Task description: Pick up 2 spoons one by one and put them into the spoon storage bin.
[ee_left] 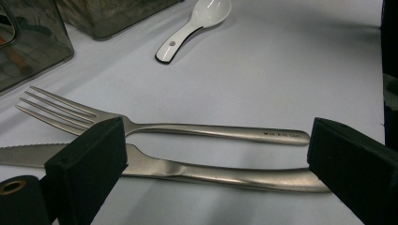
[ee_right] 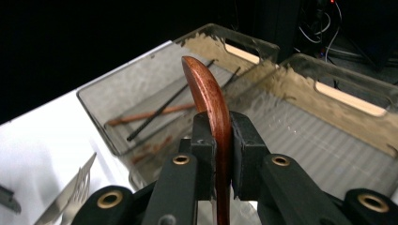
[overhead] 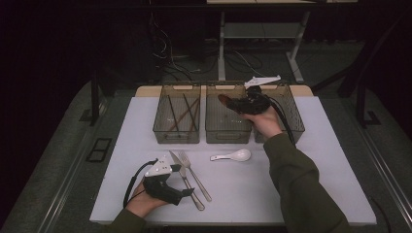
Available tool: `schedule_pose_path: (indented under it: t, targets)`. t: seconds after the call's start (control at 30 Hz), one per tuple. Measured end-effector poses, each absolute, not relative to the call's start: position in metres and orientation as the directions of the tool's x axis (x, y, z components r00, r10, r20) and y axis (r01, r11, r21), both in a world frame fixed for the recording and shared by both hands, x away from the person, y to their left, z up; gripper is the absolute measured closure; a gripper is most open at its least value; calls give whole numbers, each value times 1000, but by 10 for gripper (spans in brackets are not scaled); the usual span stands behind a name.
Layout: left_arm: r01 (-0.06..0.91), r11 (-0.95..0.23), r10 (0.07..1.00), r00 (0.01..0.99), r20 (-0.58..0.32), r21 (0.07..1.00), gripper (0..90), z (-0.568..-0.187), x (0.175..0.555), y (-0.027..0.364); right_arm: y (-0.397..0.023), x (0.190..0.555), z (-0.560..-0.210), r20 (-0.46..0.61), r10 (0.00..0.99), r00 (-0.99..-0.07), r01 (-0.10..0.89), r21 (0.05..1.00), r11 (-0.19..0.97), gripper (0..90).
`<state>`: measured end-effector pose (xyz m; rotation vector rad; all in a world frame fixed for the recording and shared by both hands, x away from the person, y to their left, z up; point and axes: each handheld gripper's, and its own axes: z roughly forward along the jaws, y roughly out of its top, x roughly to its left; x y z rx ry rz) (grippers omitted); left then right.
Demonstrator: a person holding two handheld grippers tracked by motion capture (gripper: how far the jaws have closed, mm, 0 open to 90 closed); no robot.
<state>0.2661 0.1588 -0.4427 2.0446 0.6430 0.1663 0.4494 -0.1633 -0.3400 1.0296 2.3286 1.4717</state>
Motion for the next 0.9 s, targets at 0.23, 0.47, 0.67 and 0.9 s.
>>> schedule_pose_path:
  t: [0.23, 0.47, 0.67, 0.9]
  targets:
    - [374, -406, 501, 854, -139, 834, 44, -443, 266, 158, -143, 463, -334, 193, 637, -746, 430, 871, 240, 807]
    - [371, -407, 495, 858, -140, 835, 44, -443, 266, 158, -127, 478, -339, 211, 631, -747, 435, 872, 224, 808]
    - [369, -409, 491, 860, -139, 835, 44, -443, 266, 157, -122, 487, -355, 214, 656, -724, 474, 846, 246, 807]
    - [367, -417, 487, 863, -137, 832, 44, -443, 266, 157, -121, 494, -369, 205, 703, -681, 528, 803, 277, 807]
